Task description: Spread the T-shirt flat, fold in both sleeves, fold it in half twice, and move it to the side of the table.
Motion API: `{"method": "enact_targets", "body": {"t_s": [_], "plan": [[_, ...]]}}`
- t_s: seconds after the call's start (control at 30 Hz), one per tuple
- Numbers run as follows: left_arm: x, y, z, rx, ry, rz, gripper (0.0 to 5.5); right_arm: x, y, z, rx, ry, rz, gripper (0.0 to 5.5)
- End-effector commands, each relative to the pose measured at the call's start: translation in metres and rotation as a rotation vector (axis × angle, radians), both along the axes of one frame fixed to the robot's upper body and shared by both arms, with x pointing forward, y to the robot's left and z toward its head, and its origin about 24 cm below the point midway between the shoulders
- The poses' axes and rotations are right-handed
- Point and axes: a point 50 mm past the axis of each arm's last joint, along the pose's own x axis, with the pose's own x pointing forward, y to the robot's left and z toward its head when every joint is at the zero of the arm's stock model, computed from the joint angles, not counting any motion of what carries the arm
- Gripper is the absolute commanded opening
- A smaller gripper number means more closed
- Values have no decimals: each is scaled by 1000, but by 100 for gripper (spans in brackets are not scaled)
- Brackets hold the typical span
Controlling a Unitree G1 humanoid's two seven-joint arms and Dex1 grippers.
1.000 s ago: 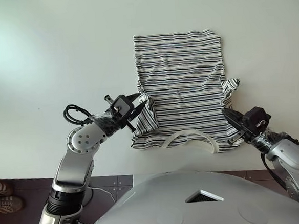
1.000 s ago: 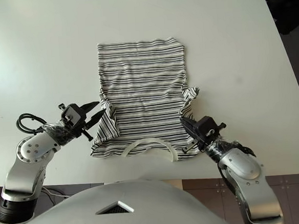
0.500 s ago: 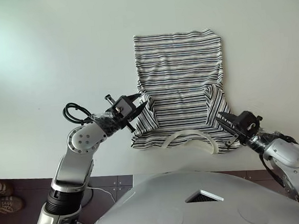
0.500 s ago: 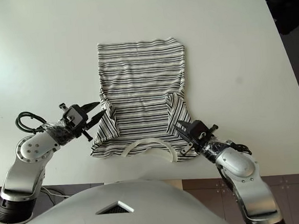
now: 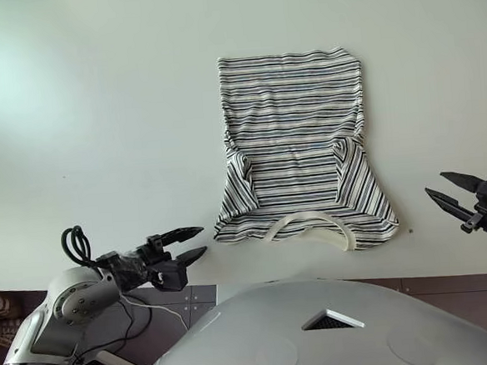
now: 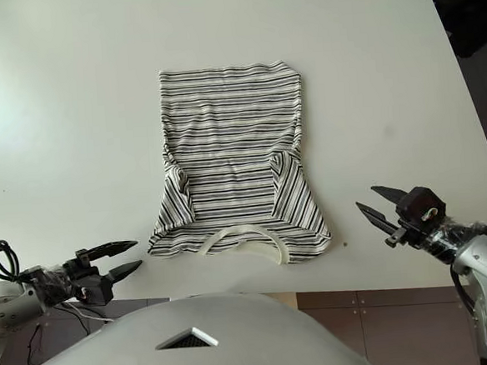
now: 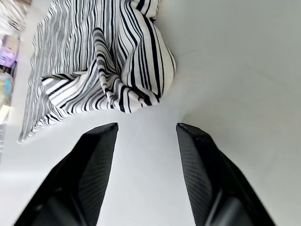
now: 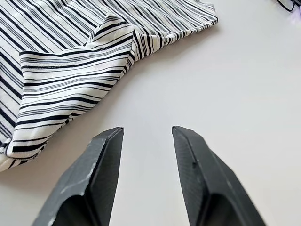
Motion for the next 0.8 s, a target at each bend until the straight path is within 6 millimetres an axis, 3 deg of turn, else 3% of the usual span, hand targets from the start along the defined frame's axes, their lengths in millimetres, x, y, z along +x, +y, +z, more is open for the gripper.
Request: {"method": "enact_targets", "body": {"t_s": [0.03,0.2,0.53,0.7,0.8], "plan": [[-8,-5,-23,57,-43,-54,227,4,-4,-1,-30,14,37,183],[-18,-16,-32,15,-107,-137,227,9,-9,-1,-47,26,50,183],[-8,-20,-32,-40,-174,-144,227,11,-1,-7,-50,30,77,183],[-11,-18,-33,-56,-137,-143,146,8,0,-7,-91,28,116,183],[-15,-17,-36,-65,-106,-138,98,3,4,-8,-183,-9,237,183]]}}
